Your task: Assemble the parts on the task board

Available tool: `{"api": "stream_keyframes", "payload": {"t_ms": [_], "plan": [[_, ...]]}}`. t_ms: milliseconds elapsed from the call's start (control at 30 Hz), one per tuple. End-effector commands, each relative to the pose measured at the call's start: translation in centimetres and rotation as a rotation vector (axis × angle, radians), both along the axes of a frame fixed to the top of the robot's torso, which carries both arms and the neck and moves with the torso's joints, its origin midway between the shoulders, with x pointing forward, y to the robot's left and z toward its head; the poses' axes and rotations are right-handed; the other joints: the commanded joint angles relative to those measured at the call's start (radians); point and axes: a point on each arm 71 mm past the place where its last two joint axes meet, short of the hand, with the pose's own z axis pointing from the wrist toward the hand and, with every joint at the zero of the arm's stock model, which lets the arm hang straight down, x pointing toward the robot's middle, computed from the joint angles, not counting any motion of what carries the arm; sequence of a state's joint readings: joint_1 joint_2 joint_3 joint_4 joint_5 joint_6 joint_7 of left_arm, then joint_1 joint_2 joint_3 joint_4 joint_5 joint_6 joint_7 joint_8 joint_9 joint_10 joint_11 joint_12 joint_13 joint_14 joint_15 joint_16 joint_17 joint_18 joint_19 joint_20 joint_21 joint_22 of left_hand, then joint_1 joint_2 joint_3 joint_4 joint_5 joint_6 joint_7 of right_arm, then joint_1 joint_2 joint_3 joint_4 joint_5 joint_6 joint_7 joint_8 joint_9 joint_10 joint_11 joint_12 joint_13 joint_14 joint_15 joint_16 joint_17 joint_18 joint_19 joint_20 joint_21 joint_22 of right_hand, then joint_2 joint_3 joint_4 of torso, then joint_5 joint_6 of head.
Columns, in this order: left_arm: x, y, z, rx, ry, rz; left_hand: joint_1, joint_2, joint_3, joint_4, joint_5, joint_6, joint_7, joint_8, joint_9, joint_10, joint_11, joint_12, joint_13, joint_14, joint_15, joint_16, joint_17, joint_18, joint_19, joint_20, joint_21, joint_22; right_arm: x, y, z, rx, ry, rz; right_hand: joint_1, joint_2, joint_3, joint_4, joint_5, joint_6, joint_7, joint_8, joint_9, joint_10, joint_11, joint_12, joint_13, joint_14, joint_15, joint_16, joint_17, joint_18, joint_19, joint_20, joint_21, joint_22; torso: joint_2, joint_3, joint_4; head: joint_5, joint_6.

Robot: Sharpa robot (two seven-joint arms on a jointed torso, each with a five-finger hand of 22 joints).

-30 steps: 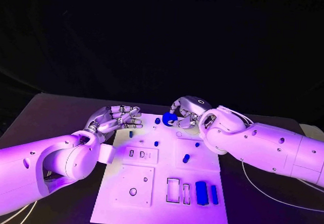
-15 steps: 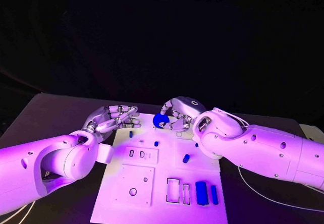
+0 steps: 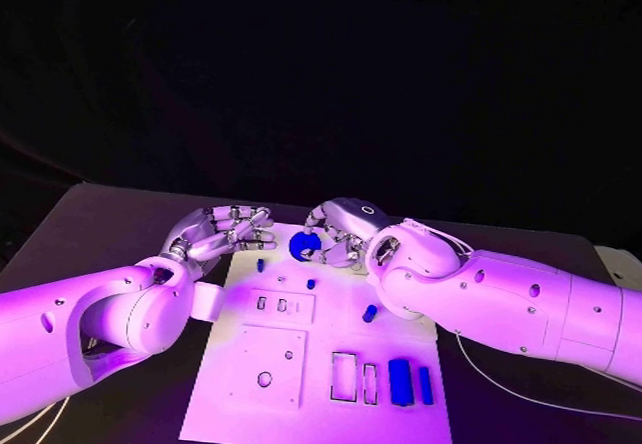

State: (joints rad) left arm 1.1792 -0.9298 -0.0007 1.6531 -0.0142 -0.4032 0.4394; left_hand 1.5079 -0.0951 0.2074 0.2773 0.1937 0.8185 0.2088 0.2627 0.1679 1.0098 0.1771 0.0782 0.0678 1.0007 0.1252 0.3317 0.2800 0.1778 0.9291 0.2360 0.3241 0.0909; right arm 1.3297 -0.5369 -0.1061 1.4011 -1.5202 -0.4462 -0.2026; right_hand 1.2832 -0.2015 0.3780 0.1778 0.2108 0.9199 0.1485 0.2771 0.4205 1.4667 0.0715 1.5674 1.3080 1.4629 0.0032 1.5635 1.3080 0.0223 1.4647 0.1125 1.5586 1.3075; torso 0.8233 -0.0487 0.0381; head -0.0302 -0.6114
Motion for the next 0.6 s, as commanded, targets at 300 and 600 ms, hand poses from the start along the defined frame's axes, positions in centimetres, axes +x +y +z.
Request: {"api": "stream_keyframes", "payload": {"t_ms": [300, 600], "plan": [[0.0, 0.1, 0.3, -0.005, -0.031, 0.017, -0.001, -0.002, 0.009, -0.002, -0.003, -0.002, 0.026, -0.002, 0.000, 0.007, 0.003, -0.003, 0.000, -0.003, 0.004, -0.005, 0.002, 0.005, 0.007, 0.001, -0.002, -0.001, 0.7, 0.2, -1.3, -0.046, 0.034, -0.014, -0.007, 0.000, 0.003, 0.002, -0.003, 0.005, -0.003, -0.002, 0.001, 0.103, -0.006, 0.002, 0.261, 0.104, -0.006, 0.003, 0.242, -0.018, 0.096, -0.008, -0.001, 0.248, 0.001, 0.0017, 0.0011, 0.000, -0.002], [0.0, 0.2, 0.3, -0.004, -0.030, 0.018, -0.001, -0.002, 0.009, -0.002, -0.003, -0.002, 0.026, -0.002, 0.000, 0.007, 0.003, -0.003, 0.000, -0.003, 0.004, -0.005, 0.002, 0.005, 0.007, 0.001, -0.002, -0.001, 1.1, 0.0, -2.1, -0.065, 0.052, -0.026, -0.007, 0.001, 0.003, 0.002, -0.003, 0.005, -0.003, -0.002, 0.001, 0.102, -0.006, 0.002, 0.261, 0.103, -0.007, 0.003, 0.241, -0.018, 0.096, -0.008, -0.001, 0.248, 0.001, 0.0026, -0.0019, 0.004, -0.007]]}}
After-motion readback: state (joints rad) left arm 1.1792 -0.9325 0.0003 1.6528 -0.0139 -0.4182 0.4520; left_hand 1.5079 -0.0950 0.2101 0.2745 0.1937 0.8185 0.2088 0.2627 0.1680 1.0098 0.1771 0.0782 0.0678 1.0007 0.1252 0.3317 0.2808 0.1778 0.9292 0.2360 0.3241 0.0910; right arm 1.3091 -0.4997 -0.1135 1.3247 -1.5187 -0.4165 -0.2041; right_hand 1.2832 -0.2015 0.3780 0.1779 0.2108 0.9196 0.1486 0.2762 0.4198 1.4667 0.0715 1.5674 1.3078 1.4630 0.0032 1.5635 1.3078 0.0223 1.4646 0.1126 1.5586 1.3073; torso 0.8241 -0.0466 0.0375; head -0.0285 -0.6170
